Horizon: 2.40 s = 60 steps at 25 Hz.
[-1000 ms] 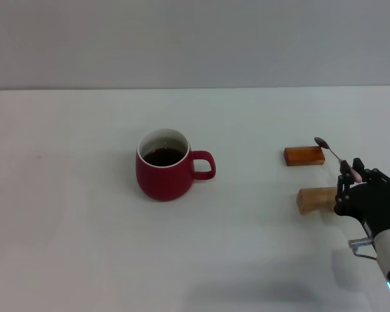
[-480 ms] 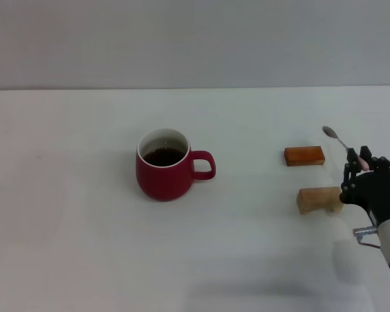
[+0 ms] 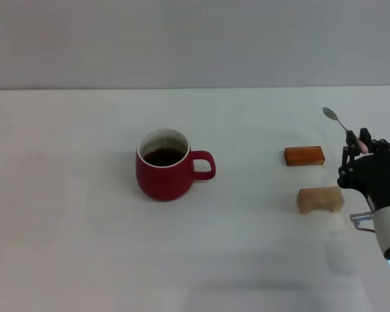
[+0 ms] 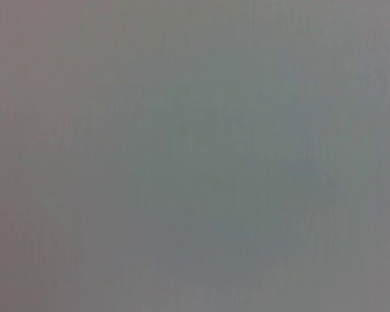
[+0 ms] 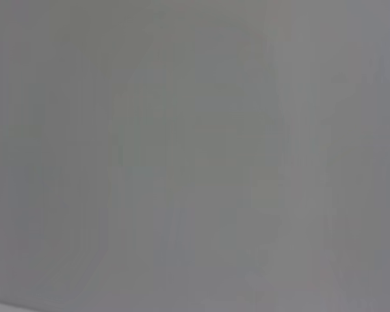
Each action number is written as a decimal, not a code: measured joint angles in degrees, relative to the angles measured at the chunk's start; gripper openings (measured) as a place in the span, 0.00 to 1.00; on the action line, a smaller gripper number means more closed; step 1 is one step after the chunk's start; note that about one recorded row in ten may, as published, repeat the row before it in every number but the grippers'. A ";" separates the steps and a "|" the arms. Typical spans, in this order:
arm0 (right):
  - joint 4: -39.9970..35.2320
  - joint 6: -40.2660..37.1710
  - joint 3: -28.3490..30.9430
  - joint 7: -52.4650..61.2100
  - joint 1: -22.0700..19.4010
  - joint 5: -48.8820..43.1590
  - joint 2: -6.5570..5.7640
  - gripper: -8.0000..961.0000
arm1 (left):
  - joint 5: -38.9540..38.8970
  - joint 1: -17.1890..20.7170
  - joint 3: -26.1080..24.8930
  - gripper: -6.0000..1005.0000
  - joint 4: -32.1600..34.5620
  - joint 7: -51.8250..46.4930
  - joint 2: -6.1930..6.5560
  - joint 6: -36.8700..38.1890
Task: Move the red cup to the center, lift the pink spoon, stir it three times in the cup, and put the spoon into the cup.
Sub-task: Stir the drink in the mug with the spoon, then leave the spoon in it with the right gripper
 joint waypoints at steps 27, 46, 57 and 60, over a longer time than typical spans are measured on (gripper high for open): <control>24.70 23.43 5.72 -12.53 -1.05 -0.15 0.15 0.15 | -0.03 0.45 0.00 0.67 -0.01 0.00 -0.04 0.01; 42.73 57.23 18.18 -11.62 -2.52 -0.15 0.97 0.15 | -0.03 0.44 0.00 0.67 -0.01 0.03 0.02 0.00; 49.07 76.01 26.58 -0.59 0.11 -5.61 0.84 0.15 | -0.03 0.52 0.00 0.67 -0.01 0.08 -0.03 0.14; 50.62 81.12 28.80 1.24 1.26 -6.58 0.84 0.15 | -0.03 0.52 0.00 0.67 -0.01 0.09 -0.05 0.11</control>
